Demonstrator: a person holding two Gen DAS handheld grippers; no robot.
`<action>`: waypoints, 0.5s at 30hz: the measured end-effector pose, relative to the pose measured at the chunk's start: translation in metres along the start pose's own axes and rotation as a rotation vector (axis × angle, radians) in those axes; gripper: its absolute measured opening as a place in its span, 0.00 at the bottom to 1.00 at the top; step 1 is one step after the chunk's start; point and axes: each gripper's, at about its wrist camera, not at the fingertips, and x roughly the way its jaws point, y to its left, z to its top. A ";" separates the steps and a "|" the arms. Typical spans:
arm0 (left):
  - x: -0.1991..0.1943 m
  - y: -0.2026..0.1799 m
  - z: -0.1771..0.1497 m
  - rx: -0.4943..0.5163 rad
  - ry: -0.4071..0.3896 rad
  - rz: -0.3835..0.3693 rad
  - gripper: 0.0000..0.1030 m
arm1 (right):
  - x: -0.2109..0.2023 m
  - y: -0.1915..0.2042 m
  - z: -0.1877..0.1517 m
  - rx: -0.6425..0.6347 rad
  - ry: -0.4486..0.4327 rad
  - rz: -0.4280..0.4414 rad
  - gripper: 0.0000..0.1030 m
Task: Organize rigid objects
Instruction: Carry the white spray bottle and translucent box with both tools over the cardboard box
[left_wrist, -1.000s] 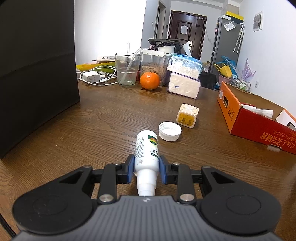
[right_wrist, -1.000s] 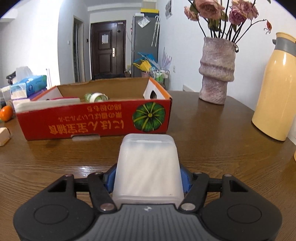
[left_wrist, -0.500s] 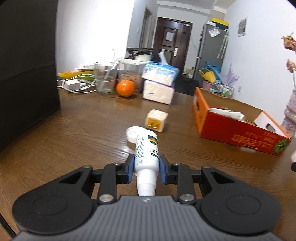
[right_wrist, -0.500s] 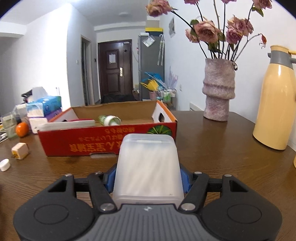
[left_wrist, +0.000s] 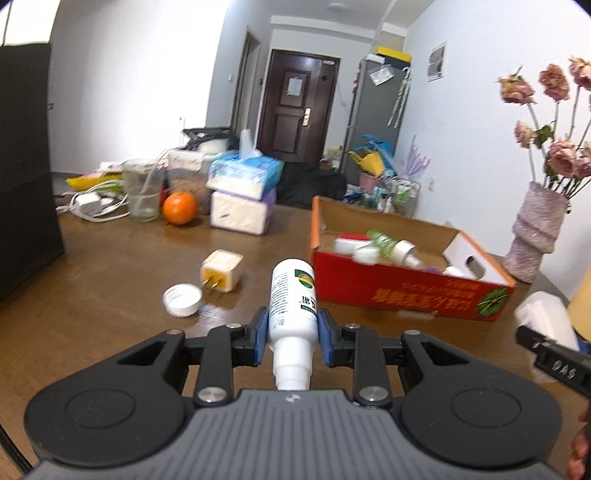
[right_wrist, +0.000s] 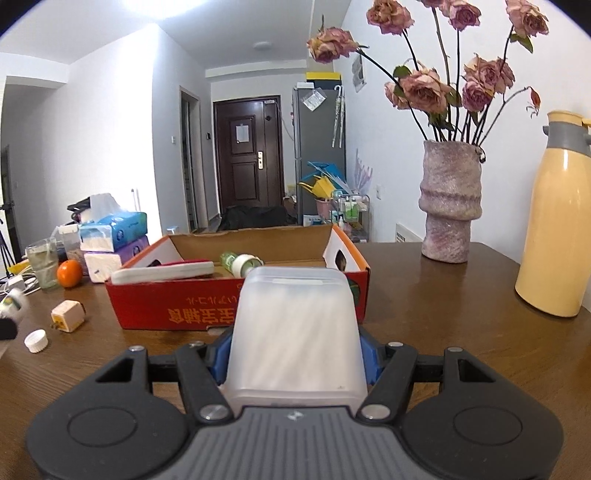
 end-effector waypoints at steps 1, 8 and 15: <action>0.000 -0.005 0.002 0.004 -0.006 -0.005 0.28 | -0.001 0.000 0.001 -0.002 -0.004 0.004 0.62; 0.004 -0.029 0.010 0.009 -0.011 -0.034 0.28 | -0.005 -0.001 0.010 -0.007 -0.023 0.026 0.62; 0.011 -0.046 0.020 0.008 -0.013 -0.062 0.28 | -0.004 -0.002 0.020 -0.011 -0.048 0.035 0.62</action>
